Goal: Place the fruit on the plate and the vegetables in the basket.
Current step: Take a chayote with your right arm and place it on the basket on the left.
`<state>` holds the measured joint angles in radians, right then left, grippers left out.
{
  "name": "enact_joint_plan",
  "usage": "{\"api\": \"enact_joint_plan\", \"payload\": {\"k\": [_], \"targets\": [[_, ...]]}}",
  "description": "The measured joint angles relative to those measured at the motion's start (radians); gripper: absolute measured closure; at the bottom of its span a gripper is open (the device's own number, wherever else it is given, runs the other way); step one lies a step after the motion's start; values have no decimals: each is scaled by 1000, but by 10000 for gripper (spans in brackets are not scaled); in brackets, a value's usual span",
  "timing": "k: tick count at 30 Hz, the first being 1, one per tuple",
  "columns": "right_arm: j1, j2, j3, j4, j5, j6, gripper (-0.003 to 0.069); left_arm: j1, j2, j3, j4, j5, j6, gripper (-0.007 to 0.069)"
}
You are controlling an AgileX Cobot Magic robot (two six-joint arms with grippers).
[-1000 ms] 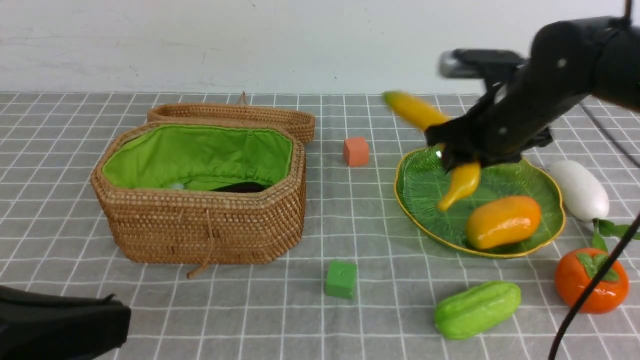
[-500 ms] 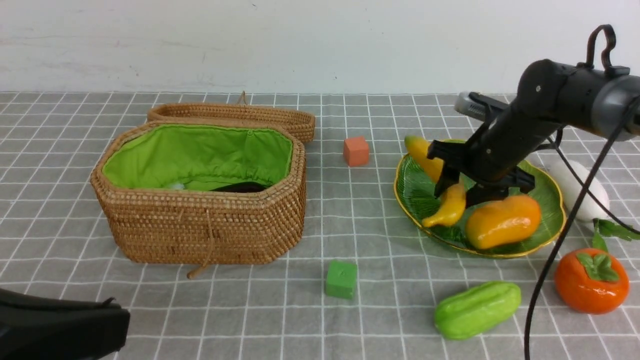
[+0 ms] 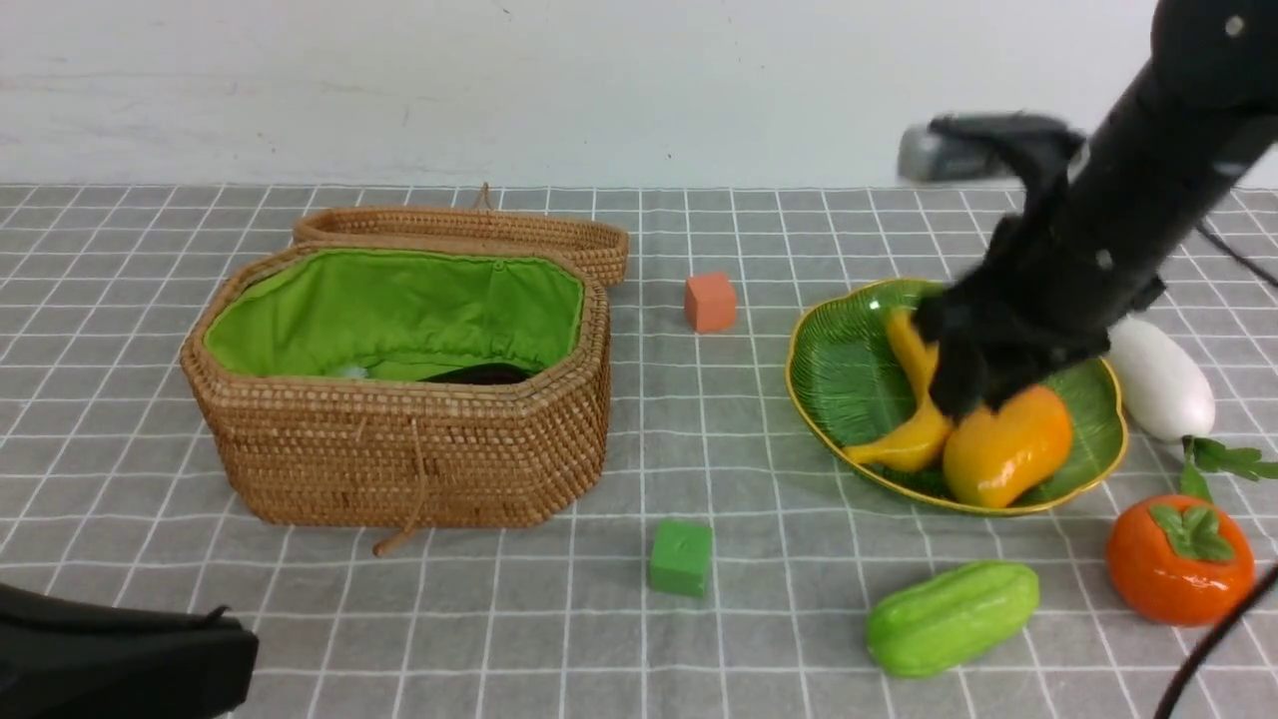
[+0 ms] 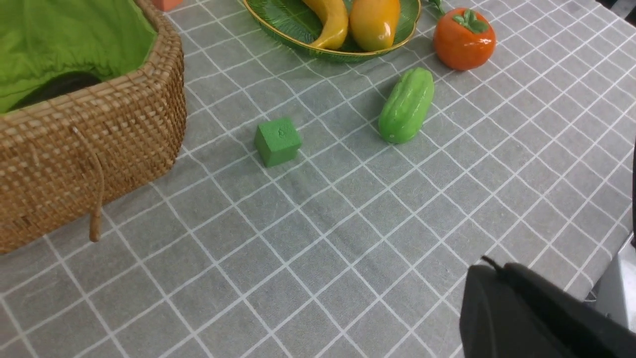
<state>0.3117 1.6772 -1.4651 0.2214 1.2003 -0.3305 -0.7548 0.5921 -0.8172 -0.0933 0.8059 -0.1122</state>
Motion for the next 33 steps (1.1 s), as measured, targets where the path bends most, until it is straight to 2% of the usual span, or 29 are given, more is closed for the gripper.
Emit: {"api": "enact_joint_plan", "payload": {"k": [2,3,4,5,7,9,12,14,17,21,27,31,33], "targets": [[58,-46,102,-30,-16,-175,481,0,0,0,-3,0,13,638],[63,-53,112,-34,-22,-215,481,0,0,0,-5,0,16,638],[101,-69,189,-75,-56,-341,465,0,0,0,-12,0,28,638],[106,-70,205,-80,-60,-373,456,0,0,0,-15,0,29,638],[151,-66,285,-138,-136,-526,363,0,0,0,-38,6,34,638],[175,-49,321,-174,-192,-594,263,0,0,0,-63,13,36,638],[182,-24,329,-202,-233,-636,158,0,0,0,-72,18,38,638],[184,21,330,-243,-299,-652,47,0,0,0,-74,19,38,638],[184,83,330,-284,-351,-658,-4,0,0,0,-76,25,38,638],[186,156,330,-338,-377,-660,22,0,0,0,-77,27,38,638],[188,186,328,-365,-364,-661,200,0,0,0,-76,32,38,638],[189,182,328,-359,-356,-643,203,0,0,0,-76,32,54,638],[197,165,318,-347,-326,-574,203,0,0,0,-76,32,86,638]]}}
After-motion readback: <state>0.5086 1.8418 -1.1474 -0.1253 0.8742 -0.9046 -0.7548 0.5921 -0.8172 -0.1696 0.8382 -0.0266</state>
